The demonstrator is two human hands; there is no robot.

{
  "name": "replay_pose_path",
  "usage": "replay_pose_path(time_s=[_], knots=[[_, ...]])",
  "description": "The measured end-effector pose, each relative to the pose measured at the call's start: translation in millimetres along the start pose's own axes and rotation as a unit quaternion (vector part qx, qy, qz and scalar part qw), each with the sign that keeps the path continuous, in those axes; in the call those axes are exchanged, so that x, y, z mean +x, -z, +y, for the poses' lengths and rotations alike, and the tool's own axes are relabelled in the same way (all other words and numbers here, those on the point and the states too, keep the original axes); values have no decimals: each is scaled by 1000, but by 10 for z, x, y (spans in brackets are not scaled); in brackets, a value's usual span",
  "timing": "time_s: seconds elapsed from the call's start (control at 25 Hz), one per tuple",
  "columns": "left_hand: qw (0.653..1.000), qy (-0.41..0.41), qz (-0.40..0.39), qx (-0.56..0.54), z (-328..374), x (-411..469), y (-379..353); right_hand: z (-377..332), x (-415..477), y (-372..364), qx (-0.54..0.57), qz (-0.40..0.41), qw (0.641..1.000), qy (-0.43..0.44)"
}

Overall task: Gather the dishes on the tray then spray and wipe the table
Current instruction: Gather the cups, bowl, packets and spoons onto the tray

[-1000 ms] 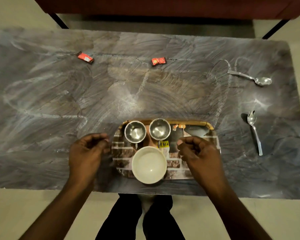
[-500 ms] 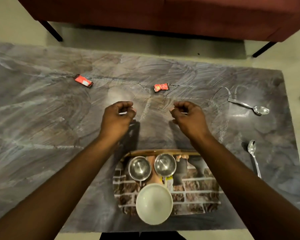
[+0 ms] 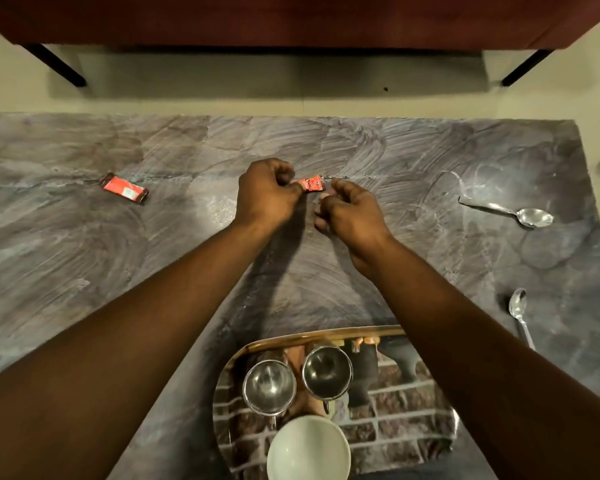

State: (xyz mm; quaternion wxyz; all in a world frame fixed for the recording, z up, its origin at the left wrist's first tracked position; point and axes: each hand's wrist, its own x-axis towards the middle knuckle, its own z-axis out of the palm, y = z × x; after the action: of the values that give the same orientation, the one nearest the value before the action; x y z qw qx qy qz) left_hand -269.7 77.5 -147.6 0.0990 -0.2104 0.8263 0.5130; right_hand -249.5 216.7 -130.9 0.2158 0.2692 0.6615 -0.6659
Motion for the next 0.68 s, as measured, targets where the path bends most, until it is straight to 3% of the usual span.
replay_pose_path(time_s=[0.16, 0.36, 0.68], knots=[[999, 23, -18, -16, 25, -146, -192, -101, -19, 62, 28, -19, 999, -34], [960, 110, -19, -257, 237, -816, -389, -107, -323, 537, 87, 6, 993, -76], [894, 251, 21, -371, 360, -2574, -1037, 252, -1256, 1770, -26, -91, 990, -108]])
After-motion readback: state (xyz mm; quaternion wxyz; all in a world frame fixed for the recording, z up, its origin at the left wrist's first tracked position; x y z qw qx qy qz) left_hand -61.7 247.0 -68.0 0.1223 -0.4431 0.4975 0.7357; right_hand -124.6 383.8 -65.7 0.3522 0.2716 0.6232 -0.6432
